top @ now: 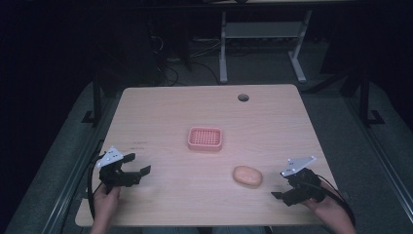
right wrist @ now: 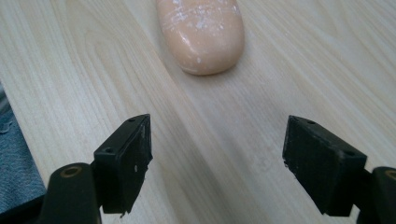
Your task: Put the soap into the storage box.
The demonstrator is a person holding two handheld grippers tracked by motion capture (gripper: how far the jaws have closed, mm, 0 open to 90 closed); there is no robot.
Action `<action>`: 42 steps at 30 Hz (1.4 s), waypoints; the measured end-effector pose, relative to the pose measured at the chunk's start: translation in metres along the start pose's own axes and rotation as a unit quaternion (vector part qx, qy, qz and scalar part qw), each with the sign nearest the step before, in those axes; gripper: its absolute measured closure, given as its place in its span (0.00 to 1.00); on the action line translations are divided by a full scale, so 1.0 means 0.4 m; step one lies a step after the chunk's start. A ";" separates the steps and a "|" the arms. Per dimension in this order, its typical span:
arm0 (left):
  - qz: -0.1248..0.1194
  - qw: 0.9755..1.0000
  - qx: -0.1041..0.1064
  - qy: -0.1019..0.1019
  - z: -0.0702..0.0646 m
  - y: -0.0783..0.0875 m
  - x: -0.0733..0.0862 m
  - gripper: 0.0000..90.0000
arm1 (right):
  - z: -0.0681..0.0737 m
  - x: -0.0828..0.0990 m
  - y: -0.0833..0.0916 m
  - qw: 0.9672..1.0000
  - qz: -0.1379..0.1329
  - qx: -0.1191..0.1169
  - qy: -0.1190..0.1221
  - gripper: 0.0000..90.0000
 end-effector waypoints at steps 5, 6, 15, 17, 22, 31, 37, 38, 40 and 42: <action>-0.001 1.000 0.000 0.001 0.001 0.000 0.000 0.16 | 0.000 -0.022 -0.002 1.000 0.005 -0.006 0.005 0.26; -0.001 1.000 -0.001 0.001 0.001 0.000 0.000 0.16 | 0.001 -0.031 -0.003 1.000 0.009 -0.009 0.008 0.26; -0.003 1.000 -0.001 0.001 0.005 0.001 0.000 0.16 | -0.002 -0.062 -0.012 1.000 0.021 -0.016 0.015 0.23; -0.002 1.000 -0.002 0.002 0.005 0.002 0.000 0.16 | -0.003 -0.065 -0.015 0.999 0.024 -0.018 0.020 0.23; -0.003 1.000 -0.001 0.001 0.004 0.001 0.000 0.16 | -0.001 -0.078 -0.021 0.999 0.025 -0.022 0.020 0.21; -0.003 1.000 -0.001 0.002 0.005 0.000 0.000 0.16 | 0.001 -0.104 -0.034 0.998 0.029 -0.031 0.036 0.20; -0.001 1.000 -0.001 0.003 0.003 0.001 0.000 0.16 | 0.003 -0.119 -0.042 0.998 0.032 -0.035 0.041 0.18; -0.001 1.000 -0.001 0.002 0.004 0.001 0.000 0.16 | 0.002 -0.122 -0.043 0.998 0.032 -0.035 0.044 0.18; -0.002 1.000 -0.001 0.003 0.004 0.000 0.000 0.16 | 0.004 -0.129 -0.046 0.998 0.033 -0.037 0.046 0.18; -0.002 1.000 -0.001 0.003 0.004 0.000 0.000 0.16 | 0.005 -0.132 -0.047 0.998 0.034 -0.039 0.045 0.18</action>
Point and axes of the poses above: each handheld gripper's, and its own axes: y roughly backward along the jaws, x roughly out of its underside, z roughly to its left, the point moved 6 cm from there along -y, roughly forward along the jaws, and after that the axes turned 3 degrees about -z, right-handed, at the moved point
